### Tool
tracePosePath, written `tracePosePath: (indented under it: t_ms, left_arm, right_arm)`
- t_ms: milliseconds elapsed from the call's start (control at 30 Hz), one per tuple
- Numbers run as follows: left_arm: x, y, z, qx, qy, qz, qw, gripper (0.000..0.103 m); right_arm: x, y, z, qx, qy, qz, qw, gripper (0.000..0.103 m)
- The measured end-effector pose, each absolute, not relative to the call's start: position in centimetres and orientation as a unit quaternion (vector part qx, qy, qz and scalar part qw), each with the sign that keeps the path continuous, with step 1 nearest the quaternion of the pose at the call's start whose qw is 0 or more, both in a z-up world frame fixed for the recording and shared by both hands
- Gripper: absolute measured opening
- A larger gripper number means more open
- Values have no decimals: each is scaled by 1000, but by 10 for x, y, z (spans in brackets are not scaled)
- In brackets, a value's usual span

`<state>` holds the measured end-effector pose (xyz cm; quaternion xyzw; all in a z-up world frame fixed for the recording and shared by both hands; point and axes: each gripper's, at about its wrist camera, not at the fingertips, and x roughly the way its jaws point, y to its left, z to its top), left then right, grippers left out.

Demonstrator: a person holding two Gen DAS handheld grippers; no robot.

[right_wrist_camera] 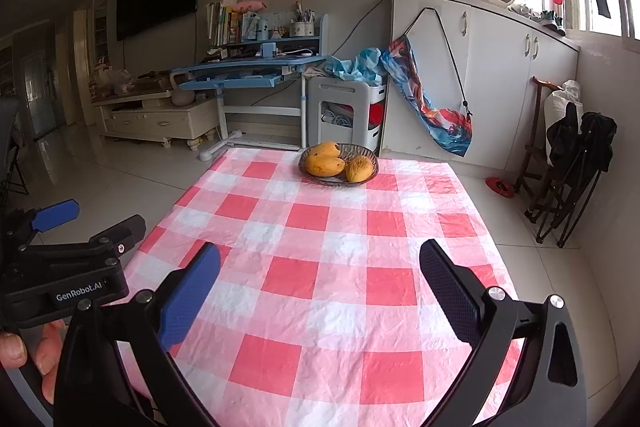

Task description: Collect trash

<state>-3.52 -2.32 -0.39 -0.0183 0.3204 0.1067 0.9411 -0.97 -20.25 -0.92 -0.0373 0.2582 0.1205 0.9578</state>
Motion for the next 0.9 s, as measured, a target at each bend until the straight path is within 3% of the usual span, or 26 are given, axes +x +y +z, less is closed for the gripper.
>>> tracePosePath:
  t_ms: [900]
  left_arm:
    - [-38, -25, 1, -29, 315, 99, 944, 96]
  right_arm:
    - [-8, -205, -7, -43, 262, 126, 956, 95]
